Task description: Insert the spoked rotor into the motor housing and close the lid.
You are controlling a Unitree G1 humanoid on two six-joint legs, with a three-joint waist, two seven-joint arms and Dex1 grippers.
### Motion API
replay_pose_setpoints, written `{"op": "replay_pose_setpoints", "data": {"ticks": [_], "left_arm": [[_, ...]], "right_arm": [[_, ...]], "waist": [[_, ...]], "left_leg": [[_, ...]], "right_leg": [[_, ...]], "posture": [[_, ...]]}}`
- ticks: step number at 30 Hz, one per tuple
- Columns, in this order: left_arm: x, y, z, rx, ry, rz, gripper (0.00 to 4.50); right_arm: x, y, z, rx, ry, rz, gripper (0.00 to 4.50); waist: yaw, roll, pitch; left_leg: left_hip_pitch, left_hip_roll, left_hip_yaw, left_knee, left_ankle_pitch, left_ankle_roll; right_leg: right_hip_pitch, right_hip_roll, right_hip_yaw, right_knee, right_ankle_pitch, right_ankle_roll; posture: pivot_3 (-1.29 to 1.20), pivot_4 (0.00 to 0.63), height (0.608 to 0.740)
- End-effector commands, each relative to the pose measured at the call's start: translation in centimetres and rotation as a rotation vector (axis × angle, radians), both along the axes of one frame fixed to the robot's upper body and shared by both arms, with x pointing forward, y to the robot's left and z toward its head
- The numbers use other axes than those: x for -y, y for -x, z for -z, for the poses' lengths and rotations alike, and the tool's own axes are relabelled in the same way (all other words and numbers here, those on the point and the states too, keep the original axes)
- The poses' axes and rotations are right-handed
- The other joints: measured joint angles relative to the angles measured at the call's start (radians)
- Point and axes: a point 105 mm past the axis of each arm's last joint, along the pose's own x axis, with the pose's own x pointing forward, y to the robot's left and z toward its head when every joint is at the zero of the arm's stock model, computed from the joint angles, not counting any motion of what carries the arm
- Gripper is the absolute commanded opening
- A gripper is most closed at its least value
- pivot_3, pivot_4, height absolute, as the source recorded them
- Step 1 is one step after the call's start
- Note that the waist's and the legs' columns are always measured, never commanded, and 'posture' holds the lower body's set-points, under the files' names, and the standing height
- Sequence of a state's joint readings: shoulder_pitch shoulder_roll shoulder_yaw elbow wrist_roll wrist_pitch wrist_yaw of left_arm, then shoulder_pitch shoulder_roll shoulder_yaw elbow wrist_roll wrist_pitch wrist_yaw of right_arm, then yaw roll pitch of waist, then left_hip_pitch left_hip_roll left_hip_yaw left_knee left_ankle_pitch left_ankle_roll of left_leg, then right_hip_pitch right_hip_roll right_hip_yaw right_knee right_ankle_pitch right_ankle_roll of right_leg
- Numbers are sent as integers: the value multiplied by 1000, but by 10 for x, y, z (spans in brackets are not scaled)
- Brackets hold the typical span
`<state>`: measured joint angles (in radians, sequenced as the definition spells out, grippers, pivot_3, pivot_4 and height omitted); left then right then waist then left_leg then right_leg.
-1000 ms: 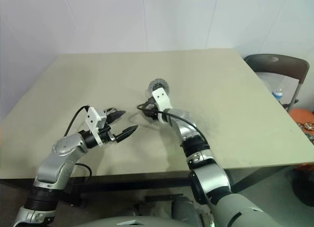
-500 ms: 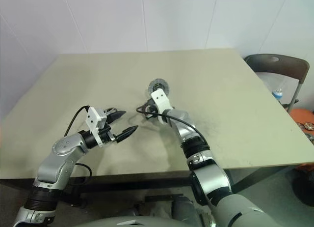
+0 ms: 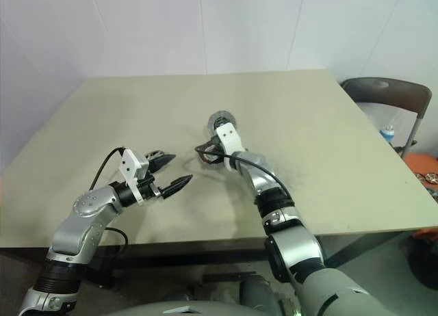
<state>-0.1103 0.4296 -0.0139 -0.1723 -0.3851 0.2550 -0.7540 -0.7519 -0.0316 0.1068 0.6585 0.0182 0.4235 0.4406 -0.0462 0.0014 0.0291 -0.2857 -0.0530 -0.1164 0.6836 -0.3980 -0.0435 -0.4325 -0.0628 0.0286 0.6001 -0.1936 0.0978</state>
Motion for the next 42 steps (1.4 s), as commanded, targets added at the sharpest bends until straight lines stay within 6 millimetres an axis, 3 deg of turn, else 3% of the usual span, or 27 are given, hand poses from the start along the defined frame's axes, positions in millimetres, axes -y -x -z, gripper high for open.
{"op": "replay_pose_setpoints", "data": {"ticks": [1,6,12,18,22,30,34,38,42], "left_arm": [[-6,-2,-22,47,95,-49,4500],[-14,-1,-32,6,237,-142,4500],[-29,9,-29,-149,384,-279,4500],[-53,21,14,-417,457,-493,4500],[-56,21,41,-590,480,-573,4500],[-48,-2,34,-678,735,-574,4500],[-59,-19,28,-674,921,-594,4500],[-70,-27,41,-723,1050,-641,4500],[-77,-27,57,-771,1069,-680,4500]], "right_arm": [[-16,3,-24,51,-123,-63,25],[-26,10,-48,132,-198,-155,25],[-25,26,-65,239,-118,-324,25],[-9,46,-64,240,-19,-484,25],[4,51,-63,233,33,-516,25],[12,49,-67,240,51,-510,25],[10,50,-65,238,48,-507,25],[10,51,-65,239,45,-501,25],[11,49,-66,242,44,-490,25]], "waist": [[-2,0,0],[-1,0,0],[2,0,0],[4,0,0],[7,0,0],[16,-1,0],[26,-1,0],[33,-1,0],[33,-2,0]], "left_leg": [[0,0,0,0,0,0],[-2,0,0,0,0,0],[-2,0,0,0,0,0],[-2,0,0,0,0,0],[-1,0,0,0,0,0],[-1,0,0,0,0,-1],[-1,0,0,0,0,-1],[-2,0,0,0,0,-1],[-2,0,0,0,0,-1]], "right_leg": [[0,0,0,0,0,0],[-3,0,0,0,0,0],[-2,0,0,-1,0,0],[-2,0,0,-1,0,0],[-1,0,0,-1,0,0],[0,0,0,-2,0,0],[0,0,0,-2,0,0],[-1,0,0,-3,0,0],[0,0,0,-3,0,0]], "posture": [[0,0,740],[0,0,740],[0,0,740],[0,0,740],[0,0,740],[0,0,740],[0,0,740],[0,0,740],[0,0,740]]}}
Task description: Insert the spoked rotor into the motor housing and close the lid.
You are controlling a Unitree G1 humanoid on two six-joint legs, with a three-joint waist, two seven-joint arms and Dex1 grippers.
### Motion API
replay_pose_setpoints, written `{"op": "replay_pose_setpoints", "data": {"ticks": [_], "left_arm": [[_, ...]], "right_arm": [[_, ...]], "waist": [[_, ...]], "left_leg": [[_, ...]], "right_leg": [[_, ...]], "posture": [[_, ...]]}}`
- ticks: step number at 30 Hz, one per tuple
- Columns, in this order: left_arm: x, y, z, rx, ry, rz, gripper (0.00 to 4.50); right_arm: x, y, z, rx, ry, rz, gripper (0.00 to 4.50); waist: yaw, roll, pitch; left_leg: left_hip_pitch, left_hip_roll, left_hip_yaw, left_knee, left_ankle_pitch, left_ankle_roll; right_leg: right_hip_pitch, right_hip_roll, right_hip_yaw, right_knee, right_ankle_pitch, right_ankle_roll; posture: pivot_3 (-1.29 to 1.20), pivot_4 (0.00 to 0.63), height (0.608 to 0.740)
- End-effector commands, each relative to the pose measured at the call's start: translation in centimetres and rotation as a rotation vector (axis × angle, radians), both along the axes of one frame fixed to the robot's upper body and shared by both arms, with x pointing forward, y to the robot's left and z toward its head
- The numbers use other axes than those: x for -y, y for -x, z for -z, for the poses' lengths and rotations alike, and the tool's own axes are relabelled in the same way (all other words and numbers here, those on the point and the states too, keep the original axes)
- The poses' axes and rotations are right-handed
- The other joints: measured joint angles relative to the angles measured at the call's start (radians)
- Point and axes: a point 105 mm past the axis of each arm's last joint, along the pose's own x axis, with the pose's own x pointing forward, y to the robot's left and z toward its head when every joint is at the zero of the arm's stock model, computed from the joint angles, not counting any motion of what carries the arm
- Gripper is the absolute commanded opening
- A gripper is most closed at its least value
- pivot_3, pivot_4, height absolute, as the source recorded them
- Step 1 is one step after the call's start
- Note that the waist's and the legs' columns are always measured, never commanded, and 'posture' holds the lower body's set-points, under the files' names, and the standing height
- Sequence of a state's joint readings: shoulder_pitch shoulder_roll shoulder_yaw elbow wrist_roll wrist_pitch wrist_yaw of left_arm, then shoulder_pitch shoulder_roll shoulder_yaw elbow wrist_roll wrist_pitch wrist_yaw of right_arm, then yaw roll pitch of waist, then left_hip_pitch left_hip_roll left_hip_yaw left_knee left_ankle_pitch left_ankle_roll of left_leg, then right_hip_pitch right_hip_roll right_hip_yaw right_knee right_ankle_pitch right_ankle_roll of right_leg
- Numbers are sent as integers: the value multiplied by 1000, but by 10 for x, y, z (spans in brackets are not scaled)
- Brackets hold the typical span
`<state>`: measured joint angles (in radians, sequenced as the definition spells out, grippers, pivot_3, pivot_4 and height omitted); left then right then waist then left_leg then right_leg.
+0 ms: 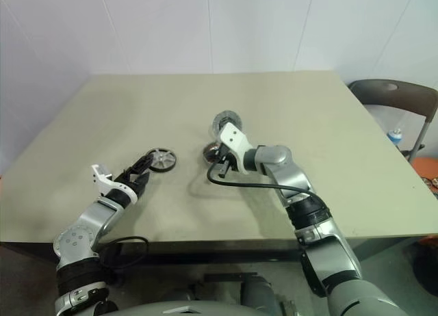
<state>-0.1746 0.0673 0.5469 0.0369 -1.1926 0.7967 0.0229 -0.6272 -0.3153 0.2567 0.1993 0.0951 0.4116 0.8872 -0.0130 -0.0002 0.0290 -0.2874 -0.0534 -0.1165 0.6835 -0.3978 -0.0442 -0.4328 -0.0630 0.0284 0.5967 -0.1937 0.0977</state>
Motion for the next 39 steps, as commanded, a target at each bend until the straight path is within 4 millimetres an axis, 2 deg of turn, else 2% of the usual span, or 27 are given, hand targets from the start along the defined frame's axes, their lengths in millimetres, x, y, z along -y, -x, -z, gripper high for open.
{"op": "replay_pose_setpoints", "data": {"ticks": [1,7,8,9,19,22,31,35,39], "left_arm": [[-7,-3,5,-13,28,-22,4500],[-10,-8,15,-42,-8,-2,4500],[-10,-9,16,-46,-14,-1,4112],[-11,-10,17,-48,-16,0,3920],[-9,-16,27,-103,-102,40,460],[-6,-17,24,-89,-104,55,409],[-9,-24,-31,148,76,36,409],[2,-28,-48,205,123,85,409],[26,-36,-56,207,150,177,409]], "right_arm": [[-3,0,-15,42,-33,-5,25],[-5,0,-13,38,-38,2,25],[-5,0,-13,38,-40,3,0],[-5,0,-13,37,-40,4,0],[-5,1,-13,37,-49,10,0],[-5,1,-13,36,-50,10,0],[0,1,-10,17,-53,11,0],[12,1,-7,4,-34,25,0],[32,1,-2,-11,5,59,0]], "waist": [[0,0,0],[0,0,0],[0,0,0],[0,0,0],[1,0,-1],[1,0,-1],[1,-2,0],[2,-2,0],[2,-4,0]], "left_leg": [[0,0,0,0,0,0],[3,0,0,0,1,-2],[4,0,0,0,1,-2],[5,0,0,0,1,-3],[5,0,-1,0,2,-4],[6,0,-1,0,3,-5],[1,0,-2,0,3,-5],[-1,0,-2,0,3,-4],[-1,0,-2,0,2,-3]], "right_leg": [[0,0,0,0,0,0],[3,0,0,1,0,0],[4,0,-1,1,0,-1],[5,1,-1,1,0,-1],[6,1,-1,1,1,-2],[6,1,-1,2,2,-3],[2,1,-1,0,2,-3],[0,0,-1,0,2,-3],[0,0,-1,-1,2,-3]], "posture": [[0,0,740],[0,0,740],[0,0,740],[0,0,740],[0,0,740],[0,0,740],[0,0,740],[0,0,740],[0,0,740]]}}
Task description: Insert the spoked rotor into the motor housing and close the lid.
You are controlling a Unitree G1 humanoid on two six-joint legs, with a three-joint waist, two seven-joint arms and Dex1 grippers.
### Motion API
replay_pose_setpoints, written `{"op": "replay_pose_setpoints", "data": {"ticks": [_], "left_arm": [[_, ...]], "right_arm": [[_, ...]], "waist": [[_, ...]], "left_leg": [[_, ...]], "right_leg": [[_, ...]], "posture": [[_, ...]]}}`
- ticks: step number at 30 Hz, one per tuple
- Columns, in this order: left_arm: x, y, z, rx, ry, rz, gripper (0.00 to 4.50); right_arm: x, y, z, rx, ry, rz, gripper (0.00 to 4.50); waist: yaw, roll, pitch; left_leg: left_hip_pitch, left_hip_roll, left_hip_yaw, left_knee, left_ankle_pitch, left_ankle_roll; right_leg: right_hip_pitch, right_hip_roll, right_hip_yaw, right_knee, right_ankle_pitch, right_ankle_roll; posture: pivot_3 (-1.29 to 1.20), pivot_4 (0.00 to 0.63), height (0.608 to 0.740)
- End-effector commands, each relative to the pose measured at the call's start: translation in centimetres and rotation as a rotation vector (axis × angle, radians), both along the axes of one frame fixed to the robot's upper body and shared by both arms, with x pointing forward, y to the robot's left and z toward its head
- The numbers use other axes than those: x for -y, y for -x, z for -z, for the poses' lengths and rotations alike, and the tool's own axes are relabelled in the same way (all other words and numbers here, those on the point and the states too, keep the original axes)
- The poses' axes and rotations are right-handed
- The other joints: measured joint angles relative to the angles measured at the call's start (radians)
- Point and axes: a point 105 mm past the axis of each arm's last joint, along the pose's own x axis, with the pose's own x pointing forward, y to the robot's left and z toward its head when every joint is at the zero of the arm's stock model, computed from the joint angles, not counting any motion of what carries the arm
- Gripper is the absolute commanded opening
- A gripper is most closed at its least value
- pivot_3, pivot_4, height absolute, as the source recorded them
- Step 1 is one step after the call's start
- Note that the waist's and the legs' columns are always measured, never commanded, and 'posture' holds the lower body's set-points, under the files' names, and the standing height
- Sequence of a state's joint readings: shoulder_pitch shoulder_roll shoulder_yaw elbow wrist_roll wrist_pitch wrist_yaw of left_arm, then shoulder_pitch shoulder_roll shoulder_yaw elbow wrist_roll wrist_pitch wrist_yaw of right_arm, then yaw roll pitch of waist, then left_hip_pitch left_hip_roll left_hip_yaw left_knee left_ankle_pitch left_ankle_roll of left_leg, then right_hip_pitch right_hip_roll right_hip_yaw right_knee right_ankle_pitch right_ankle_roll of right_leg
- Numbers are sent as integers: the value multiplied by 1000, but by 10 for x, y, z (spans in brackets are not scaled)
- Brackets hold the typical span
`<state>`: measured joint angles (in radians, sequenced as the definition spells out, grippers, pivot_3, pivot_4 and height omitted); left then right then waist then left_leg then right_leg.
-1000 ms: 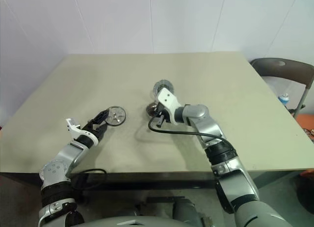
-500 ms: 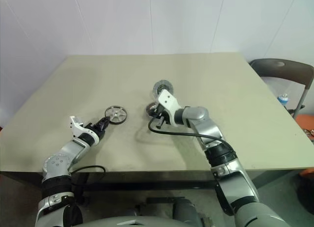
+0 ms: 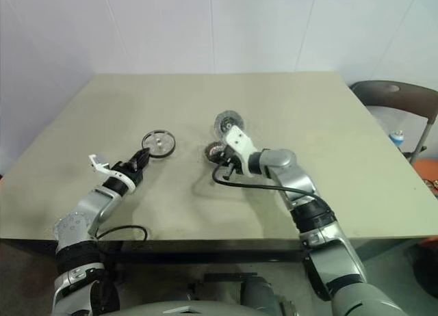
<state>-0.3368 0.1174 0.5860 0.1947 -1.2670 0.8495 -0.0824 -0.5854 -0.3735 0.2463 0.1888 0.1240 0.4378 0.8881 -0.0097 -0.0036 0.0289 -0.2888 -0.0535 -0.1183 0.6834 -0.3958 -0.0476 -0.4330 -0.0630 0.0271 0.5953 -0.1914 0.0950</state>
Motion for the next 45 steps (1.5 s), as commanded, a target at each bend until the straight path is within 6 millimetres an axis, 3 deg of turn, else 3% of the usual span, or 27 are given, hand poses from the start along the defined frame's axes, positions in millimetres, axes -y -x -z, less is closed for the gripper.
{"op": "replay_pose_setpoints", "data": {"ticks": [1,11,20,35,45], "left_arm": [[25,-10,-23,67,15,102,409],[76,-19,-13,-8,32,298,409],[101,-23,-8,-38,29,386,409],[110,-33,-1,-55,7,416,409],[101,-33,3,-73,-9,395,409]], "right_arm": [[15,-1,-13,36,-6,19,0],[54,5,-1,4,44,113,0],[54,10,-1,4,26,141,0],[53,14,-2,3,8,162,0],[53,13,-1,3,4,172,0]], "waist": [[-1,0,0],[-2,-1,0],[0,-1,1],[-1,-1,1],[-1,-1,1]], "left_leg": [[0,0,0,0,0,0],[1,0,1,0,0,0],[0,0,1,0,0,0],[0,0,1,0,0,0],[1,0,1,0,0,0]], "right_leg": [[0,0,0,0,0,0],[0,1,0,0,0,0],[0,0,0,0,0,0],[0,0,0,0,0,0],[0,0,0,0,0,0]], "posture": [[0,0,740],[0,0,740],[0,0,740],[0,0,740],[0,0,740]]}}
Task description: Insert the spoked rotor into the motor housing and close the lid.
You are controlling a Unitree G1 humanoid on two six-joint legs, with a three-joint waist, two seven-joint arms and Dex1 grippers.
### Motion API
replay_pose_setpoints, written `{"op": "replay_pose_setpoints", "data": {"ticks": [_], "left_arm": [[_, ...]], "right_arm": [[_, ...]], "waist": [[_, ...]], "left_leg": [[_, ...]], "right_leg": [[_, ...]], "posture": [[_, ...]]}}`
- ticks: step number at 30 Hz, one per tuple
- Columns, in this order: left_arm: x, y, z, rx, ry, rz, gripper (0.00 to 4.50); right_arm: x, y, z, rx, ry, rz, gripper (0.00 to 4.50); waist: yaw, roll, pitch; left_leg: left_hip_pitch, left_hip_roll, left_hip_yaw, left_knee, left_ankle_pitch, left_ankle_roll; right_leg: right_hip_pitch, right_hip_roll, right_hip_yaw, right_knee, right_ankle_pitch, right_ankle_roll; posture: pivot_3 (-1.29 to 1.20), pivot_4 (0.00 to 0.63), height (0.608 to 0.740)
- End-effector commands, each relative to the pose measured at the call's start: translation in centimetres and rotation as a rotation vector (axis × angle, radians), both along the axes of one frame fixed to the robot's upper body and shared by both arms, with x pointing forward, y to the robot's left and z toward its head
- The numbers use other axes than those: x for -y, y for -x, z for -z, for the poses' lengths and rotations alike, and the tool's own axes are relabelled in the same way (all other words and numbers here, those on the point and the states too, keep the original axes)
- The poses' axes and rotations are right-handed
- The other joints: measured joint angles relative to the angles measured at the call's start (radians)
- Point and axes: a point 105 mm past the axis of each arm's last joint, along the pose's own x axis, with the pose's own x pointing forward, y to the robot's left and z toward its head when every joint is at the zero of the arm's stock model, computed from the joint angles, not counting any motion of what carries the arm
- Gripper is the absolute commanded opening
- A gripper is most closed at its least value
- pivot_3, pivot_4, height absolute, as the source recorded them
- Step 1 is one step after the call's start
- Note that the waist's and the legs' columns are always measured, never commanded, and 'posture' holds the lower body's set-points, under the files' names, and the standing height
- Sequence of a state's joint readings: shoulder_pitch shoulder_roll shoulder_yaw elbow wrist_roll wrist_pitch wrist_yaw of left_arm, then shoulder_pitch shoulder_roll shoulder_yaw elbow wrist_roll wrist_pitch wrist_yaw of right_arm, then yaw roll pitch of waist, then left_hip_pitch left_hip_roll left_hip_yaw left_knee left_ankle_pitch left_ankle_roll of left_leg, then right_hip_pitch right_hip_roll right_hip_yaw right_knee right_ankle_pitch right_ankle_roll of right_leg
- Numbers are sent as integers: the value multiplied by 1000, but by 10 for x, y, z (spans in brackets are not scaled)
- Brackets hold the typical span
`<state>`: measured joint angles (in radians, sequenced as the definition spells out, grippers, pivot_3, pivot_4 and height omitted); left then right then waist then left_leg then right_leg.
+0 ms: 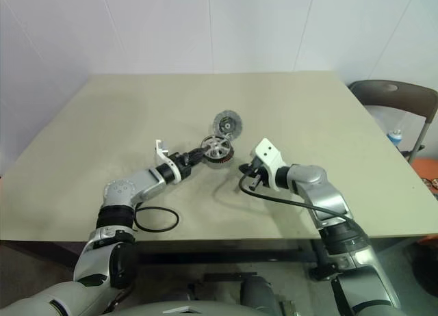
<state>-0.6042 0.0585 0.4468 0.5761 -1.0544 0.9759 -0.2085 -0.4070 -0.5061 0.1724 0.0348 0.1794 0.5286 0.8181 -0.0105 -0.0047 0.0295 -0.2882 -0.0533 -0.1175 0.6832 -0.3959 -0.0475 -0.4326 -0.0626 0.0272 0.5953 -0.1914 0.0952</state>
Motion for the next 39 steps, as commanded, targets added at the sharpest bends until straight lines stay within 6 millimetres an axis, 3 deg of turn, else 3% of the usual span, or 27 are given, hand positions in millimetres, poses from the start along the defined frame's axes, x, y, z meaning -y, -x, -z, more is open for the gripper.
{"op": "replay_pose_setpoints", "data": {"ticks": [1,14,39], "left_arm": [[-4,-5,-14,50,-3,-9,409],[-1,-8,-22,75,24,0,409],[4,-9,-10,45,-10,35,409]], "right_arm": [[-2,-5,-20,69,-28,-3,0],[-3,-5,-19,66,-26,-4,0],[-5,0,-17,62,-40,9,0]], "waist": [[0,0,0],[0,0,0],[0,0,0]], "left_leg": [[0,0,0,0,0,0],[0,0,0,0,0,0],[0,0,0,0,0,0]], "right_leg": [[0,0,0,0,0,0],[0,0,0,0,0,0],[0,0,0,0,0,0]], "posture": [[0,0,740],[0,0,740],[0,0,740]]}}
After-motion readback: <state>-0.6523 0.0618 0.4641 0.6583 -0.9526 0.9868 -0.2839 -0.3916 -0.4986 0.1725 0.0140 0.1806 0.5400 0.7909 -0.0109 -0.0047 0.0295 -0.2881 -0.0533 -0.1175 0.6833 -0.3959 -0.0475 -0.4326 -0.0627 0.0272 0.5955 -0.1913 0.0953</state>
